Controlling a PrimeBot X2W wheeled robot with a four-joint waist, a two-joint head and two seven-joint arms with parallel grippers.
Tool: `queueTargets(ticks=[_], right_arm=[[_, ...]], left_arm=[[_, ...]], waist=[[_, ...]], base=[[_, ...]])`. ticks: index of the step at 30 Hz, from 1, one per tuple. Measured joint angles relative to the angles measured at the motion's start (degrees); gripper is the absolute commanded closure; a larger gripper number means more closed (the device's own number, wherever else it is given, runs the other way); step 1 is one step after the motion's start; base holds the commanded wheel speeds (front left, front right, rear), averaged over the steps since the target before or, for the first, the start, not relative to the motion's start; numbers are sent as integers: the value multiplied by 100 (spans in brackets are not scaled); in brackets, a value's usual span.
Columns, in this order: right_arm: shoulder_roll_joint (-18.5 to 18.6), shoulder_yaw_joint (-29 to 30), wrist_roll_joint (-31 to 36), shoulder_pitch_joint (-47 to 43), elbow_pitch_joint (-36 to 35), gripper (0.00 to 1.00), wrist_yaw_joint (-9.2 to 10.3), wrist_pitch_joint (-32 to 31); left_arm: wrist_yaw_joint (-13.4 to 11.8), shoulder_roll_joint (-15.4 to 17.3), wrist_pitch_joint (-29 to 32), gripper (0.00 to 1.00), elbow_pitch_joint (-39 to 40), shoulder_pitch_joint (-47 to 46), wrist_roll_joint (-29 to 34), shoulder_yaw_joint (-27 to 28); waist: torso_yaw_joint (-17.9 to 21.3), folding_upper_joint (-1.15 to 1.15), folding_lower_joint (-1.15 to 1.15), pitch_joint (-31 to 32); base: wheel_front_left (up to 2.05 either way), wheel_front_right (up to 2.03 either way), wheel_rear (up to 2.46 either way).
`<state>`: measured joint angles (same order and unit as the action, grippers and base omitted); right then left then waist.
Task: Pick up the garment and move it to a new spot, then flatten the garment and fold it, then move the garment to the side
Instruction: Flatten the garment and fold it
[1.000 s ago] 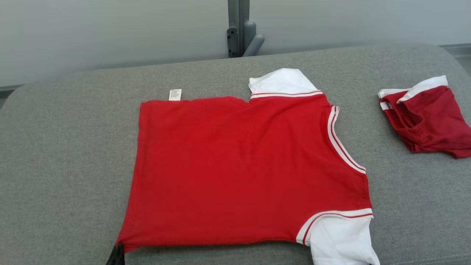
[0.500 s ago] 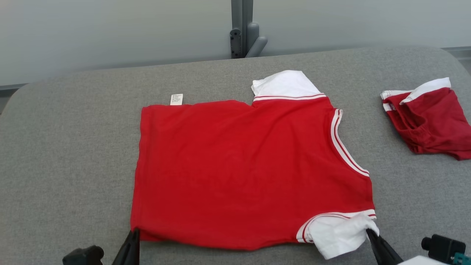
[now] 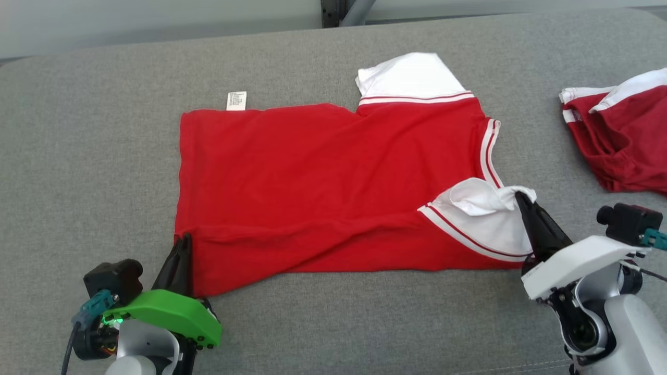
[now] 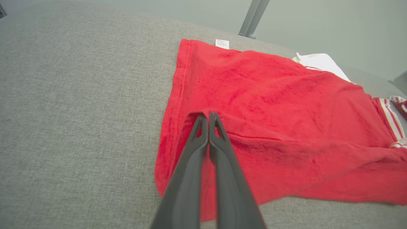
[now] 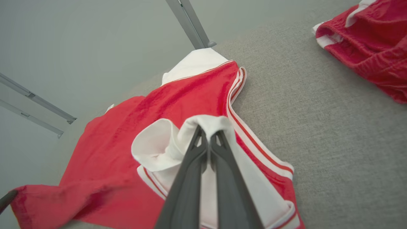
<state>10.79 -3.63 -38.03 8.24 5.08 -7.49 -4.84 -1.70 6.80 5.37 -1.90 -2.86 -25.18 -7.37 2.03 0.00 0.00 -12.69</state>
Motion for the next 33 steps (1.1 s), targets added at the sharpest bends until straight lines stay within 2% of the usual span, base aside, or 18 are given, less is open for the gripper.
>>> queueTargets(ticks=[2, 3, 4, 5, 6, 7, 10, 13, 16, 19, 25, 33], right_arm=[[83, -100, 11, 236, 232, 100, 0, 126], [105, -142, 8, 331, 344, 100, 0, 194], [133, -211, 8, 406, 456, 89, 0, 243], [153, -271, 9, 460, 548, 89, 0, 312], [153, -271, 9, 460, 548, 35, 0, 312], [164, -313, 7, 500, 625, 0, 0, 413], [274, -464, 154, 534, 709, 0, 0, 881], [386, -520, 613, 534, 762, 0, 2, 1584], [430, -523, 1195, 488, 816, 0, -1, 1894], [428, -323, 1801, 406, 794, 0, -2, 1967], [145, 73, 2415, 170, 258, 0, -2, 1991], [-53, 168, 2541, -124, 96, 0, -2, 1991]], left_arm=[[26, -18, -83, 100, -180, -159, 0, -11], [54, -27, -126, 73, -271, -235, -5, -25], [77, -40, -189, 36, -361, -307, -15, -34], [116, -41, -276, 36, -433, -373, 10, -69], [116, -41, -276, 0, -433, -373, 10, -69], [149, -42, -342, 0, -520, -435, 22, -87], [192, -45, -649, 0, -722, -547, 116, -129], [191, -55, -1061, 0, -809, -547, 201, -137], [219, -101, -1549, 0, -808, -545, 278, -164], [147, -113, -1869, 0, -730, -549, 506, -185], [-91, -34, -2014, 0, -431, -610, 1215, -119], [-104, 5, -2015, 0, -328, -410, 1524, 33]], waist=[[-10, 0, 0, -131], [-18, 0, 0, -192], [-26, 0, 0, -247], [-36, 0, 0, -296], [-36, 0, 0, -296], [-47, 0, 0, -337], [-97, 0, 0, -397], [-103, 0, 0, -357], [-75, 0, 0, -269], [-51, 0, 0, -174], [-19, 0, 0, -2], [15, 0, 0, 108]], base=[[0, 0, 0], [0, 0, 0], [0, 0, 0], [0, 0, 0], [0, 0, 0], [0, 0, 0], [0, 0, 0], [0, 0, 0], [0, 0, 0], [0, 0, 0], [0, 0, 0], [0, 0, 0]])
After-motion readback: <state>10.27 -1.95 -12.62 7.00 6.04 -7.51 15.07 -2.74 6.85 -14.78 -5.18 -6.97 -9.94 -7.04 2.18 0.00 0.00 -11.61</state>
